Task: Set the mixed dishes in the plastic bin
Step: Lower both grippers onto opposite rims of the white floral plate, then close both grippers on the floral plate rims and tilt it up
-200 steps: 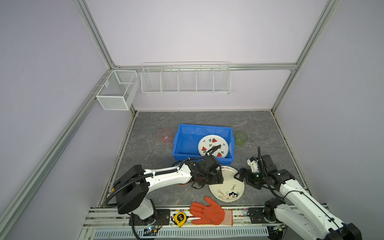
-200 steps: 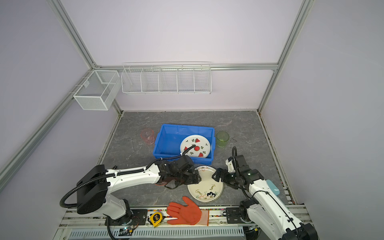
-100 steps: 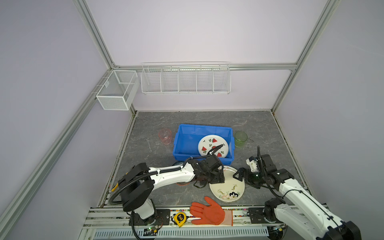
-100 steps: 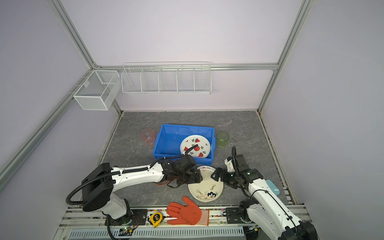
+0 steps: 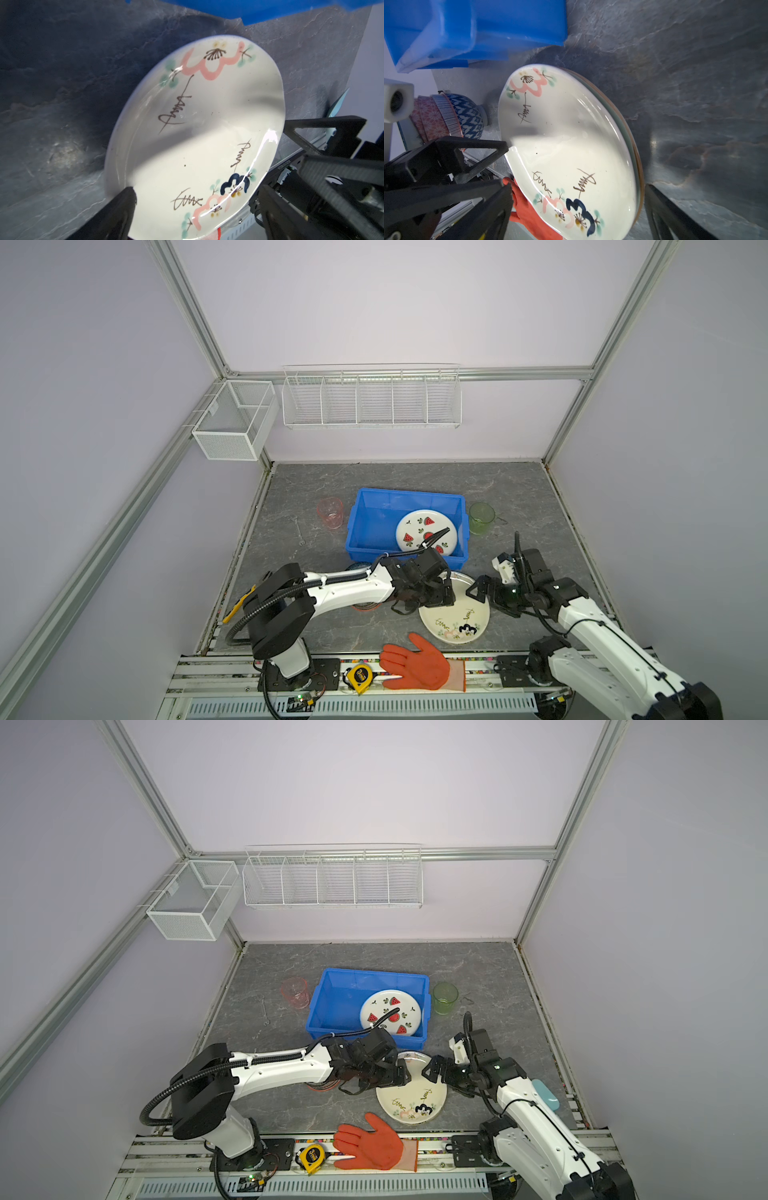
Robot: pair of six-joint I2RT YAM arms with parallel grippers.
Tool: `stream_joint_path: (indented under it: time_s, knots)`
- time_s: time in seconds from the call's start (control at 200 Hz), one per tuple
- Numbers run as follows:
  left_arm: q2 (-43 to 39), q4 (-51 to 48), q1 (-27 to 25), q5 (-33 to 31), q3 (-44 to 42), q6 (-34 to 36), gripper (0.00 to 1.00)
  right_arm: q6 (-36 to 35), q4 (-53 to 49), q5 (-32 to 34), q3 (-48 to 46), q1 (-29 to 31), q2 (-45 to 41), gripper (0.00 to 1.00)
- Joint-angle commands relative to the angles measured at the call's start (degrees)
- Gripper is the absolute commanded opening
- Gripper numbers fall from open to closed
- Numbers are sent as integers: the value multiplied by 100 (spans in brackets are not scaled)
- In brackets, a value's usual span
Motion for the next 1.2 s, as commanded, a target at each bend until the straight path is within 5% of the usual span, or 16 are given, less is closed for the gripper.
stream_joint_path:
  time_s: [0.0, 0.465, 1.195]
  knots:
    - [-132, -228, -23, -212, 231, 63, 92, -68, -34, -15, -110, 42, -63, 100]
    - [-133, -799, -26, -727, 362, 249, 92, -66, -1, -15, -61, 40, 15, 100]
    - [319, -297, -27, -237, 440, 183, 92, -73, -454, 284, 119, 42, -162, 100]
